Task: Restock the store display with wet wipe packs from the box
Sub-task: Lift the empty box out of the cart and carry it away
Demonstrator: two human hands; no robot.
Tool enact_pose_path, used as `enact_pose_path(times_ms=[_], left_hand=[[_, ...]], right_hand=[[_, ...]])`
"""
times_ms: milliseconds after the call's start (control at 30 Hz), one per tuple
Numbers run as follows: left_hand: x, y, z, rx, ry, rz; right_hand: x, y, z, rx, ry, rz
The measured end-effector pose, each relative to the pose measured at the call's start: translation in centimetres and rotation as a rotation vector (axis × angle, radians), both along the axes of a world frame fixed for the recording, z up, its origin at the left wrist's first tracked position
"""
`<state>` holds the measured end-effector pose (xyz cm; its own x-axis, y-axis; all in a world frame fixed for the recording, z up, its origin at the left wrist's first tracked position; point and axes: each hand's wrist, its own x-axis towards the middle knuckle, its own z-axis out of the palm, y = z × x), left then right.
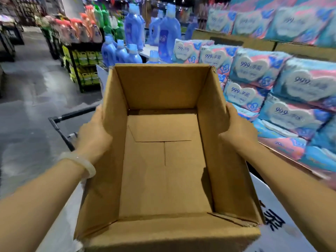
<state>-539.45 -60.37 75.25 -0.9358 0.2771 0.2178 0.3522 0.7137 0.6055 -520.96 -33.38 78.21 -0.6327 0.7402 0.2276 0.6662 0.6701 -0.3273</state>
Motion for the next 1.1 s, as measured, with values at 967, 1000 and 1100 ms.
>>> enact_pose_path(times_ms=[967, 1000, 1100], left_hand=[[43.7, 4.9, 0.6, -0.093, 0.129, -0.899], [46.4, 5.3, 0.2, -0.086, 0.115, -0.965], [54.7, 6.5, -1.1, -0.071, 0.114, -1.133]], right_hand=[[59.8, -20.5, -5.3, -0.055, 0.222, -0.81], [62.5, -21.9, -5.5, -0.045, 0.209, -0.867], [70.1, -26.6, -5.5, -0.037, 0.188, -1.031]])
